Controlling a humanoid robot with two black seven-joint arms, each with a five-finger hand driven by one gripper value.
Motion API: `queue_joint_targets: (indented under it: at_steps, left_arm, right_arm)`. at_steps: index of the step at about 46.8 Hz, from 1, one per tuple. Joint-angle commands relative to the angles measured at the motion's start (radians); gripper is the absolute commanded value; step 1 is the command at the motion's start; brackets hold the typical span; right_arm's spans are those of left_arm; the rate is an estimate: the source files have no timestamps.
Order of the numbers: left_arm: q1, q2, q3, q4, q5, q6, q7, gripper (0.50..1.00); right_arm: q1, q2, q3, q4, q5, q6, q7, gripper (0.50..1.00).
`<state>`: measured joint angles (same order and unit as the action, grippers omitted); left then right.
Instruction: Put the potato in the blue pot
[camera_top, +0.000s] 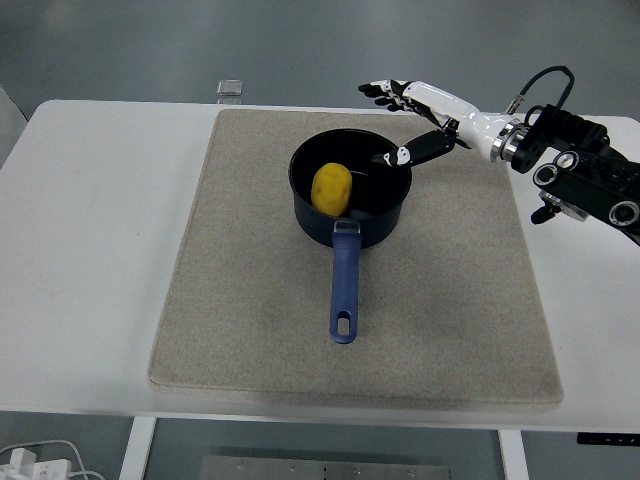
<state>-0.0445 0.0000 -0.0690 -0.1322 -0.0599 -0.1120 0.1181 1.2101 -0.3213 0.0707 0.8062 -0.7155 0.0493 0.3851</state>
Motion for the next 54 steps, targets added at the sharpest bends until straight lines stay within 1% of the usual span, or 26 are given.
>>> queue_joint_targets:
  at_steps: [1, 6, 9, 12, 17, 19, 26, 31, 35, 39, 47, 51, 54]
  left_arm:
    - [0.000, 0.000, 0.000, 0.000, 0.000, 0.000, 0.000, 0.999]
    - [0.000, 0.000, 0.000, 0.000, 0.000, 0.000, 0.000, 0.999]
    - [0.000, 0.000, 0.000, 0.000, 0.000, 0.000, 0.000, 0.999]
    - [0.000, 0.000, 0.000, 0.000, 0.000, 0.000, 0.000, 0.999]
    - [0.000, 0.000, 0.000, 0.000, 0.000, 0.000, 0.000, 0.999]
    - [0.000, 0.000, 0.000, 0.000, 0.000, 0.000, 0.000, 0.999]
    - [0.000, 0.000, 0.000, 0.000, 0.000, 0.000, 0.000, 0.999]
    - [0.000, 0.000, 0.000, 0.000, 0.000, 0.000, 0.000, 0.999]
    - [0.000, 0.000, 0.000, 0.000, 0.000, 0.000, 0.000, 0.999]
    - [0.000, 0.000, 0.000, 0.000, 0.000, 0.000, 0.000, 0.999]
    - [0.000, 0.000, 0.000, 0.000, 0.000, 0.000, 0.000, 0.999]
    - [0.000, 0.000, 0.000, -0.001, 0.000, 0.000, 0.000, 0.999]
    - [0.000, 0.000, 0.000, 0.000, 0.000, 0.000, 0.000, 0.999]
  right_arm:
    - [-0.013, -0.018, 0.063, 0.001, 0.063, 0.010, 0.000, 0.926]
    - [-0.044, -0.061, 0.118, -0.001, 0.177, 0.012, -0.002, 0.926]
    - [-0.053, -0.090, 0.124, -0.001, 0.243, 0.012, -0.002, 0.926]
    - [-0.081, -0.119, 0.124, -0.002, 0.315, 0.012, -0.005, 0.926]
    - [-0.129, -0.168, 0.124, -0.018, 0.432, 0.014, -0.037, 0.926]
    - [-0.153, -0.177, 0.127, -0.035, 0.478, 0.020, -0.043, 0.926]
    - [-0.211, -0.177, 0.127, -0.117, 0.631, 0.060, -0.045, 0.926]
    - [-0.230, -0.176, 0.129, -0.170, 0.741, 0.090, -0.045, 0.926]
    - [-0.245, -0.174, 0.129, -0.194, 0.835, 0.112, -0.045, 0.926]
    - [-0.257, -0.168, 0.129, -0.194, 0.909, 0.118, -0.045, 0.926]
    - [-0.271, -0.154, 0.130, -0.187, 0.936, 0.118, -0.046, 0.926]
    - [-0.273, -0.136, 0.132, -0.187, 0.938, 0.115, -0.045, 0.926]
    - [-0.279, -0.133, 0.150, -0.187, 0.936, 0.116, -0.045, 0.926]
